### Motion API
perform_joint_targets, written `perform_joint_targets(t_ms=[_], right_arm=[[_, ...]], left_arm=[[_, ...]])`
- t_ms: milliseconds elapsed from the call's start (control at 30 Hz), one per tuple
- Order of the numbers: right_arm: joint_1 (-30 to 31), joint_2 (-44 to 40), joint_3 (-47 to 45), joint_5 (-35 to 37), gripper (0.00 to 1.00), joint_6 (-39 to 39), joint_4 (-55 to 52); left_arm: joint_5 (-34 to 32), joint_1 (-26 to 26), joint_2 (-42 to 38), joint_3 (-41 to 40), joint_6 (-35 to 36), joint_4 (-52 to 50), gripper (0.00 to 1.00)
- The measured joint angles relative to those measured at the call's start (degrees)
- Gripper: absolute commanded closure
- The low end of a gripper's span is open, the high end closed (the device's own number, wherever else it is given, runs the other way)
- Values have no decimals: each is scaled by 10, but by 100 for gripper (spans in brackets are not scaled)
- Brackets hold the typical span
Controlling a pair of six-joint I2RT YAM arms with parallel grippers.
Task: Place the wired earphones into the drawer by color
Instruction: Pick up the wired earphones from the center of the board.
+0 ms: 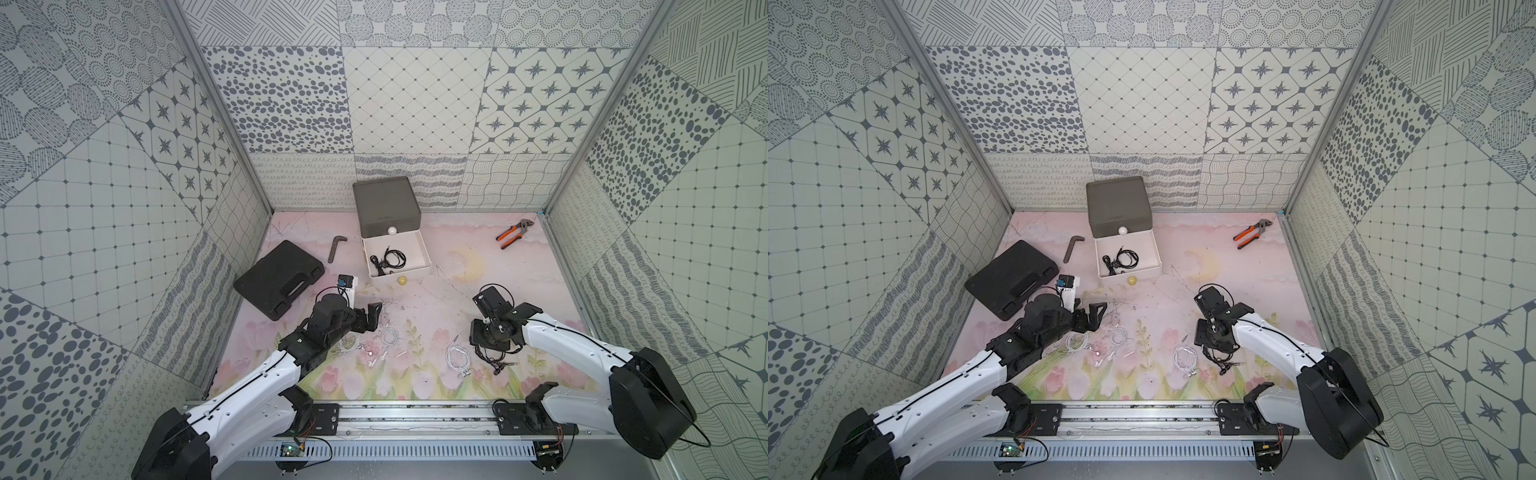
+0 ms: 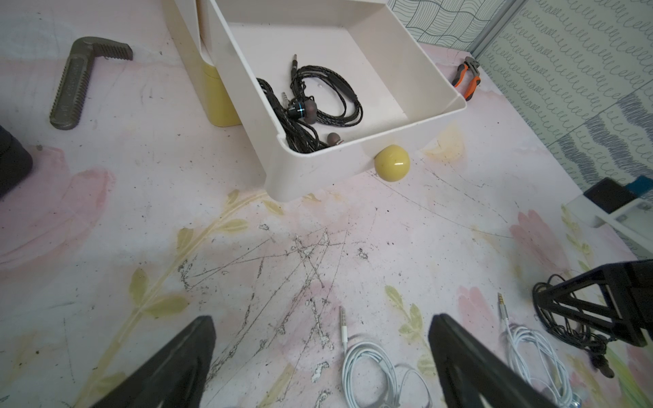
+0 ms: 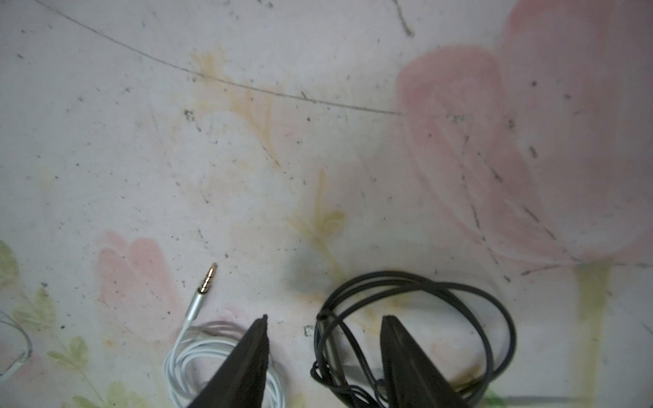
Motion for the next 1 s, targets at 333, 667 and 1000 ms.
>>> perform_joint_targets(t_ms=[333, 667, 1000], right_arm=[[7, 27, 0, 0, 64, -1, 21], [9, 38, -2, 2, 80, -5, 23], [9, 39, -2, 13, 100, -13, 26]], left_arm=[[0, 0, 0, 0, 0, 0, 1], [0, 0, 2, -2, 0, 1, 1], [-2, 0, 5, -4, 0, 1, 1]])
